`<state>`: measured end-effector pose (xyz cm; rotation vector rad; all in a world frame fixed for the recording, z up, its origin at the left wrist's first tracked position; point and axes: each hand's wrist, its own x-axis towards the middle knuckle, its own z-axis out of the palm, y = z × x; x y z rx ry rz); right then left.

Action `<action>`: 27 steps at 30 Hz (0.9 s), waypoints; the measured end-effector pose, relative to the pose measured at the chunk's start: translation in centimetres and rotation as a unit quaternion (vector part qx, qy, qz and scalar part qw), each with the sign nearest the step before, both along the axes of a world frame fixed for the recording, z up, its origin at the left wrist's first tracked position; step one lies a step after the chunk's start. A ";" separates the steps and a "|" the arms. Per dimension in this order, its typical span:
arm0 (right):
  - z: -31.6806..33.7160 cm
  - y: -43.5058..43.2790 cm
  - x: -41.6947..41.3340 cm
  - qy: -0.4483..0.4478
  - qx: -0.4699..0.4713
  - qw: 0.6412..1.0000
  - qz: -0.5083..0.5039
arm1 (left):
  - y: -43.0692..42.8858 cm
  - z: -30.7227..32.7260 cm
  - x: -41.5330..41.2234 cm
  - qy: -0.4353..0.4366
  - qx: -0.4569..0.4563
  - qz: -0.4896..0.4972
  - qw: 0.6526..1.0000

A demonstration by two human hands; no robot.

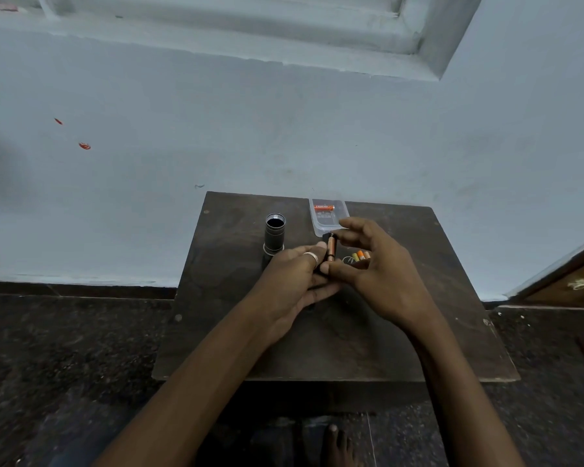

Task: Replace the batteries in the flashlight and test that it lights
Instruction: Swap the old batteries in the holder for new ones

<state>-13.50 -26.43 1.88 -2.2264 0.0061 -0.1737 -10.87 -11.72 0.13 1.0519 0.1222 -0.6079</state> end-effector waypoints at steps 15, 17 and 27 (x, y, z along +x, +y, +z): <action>0.1 0.2 0.0 -0.015 -0.027 0.999 0.015 | 0.5 0.1 0.1 -0.024 0.036 -0.008 0.999; 0.1 0.1 0.0 -0.015 -0.030 0.999 0.021 | 0.5 0.0 0.2 -0.020 0.033 -0.010 0.999; -0.3 0.2 0.1 -0.031 -0.042 0.998 0.022 | 0.1 -0.6 0.3 -0.026 0.029 -0.008 0.999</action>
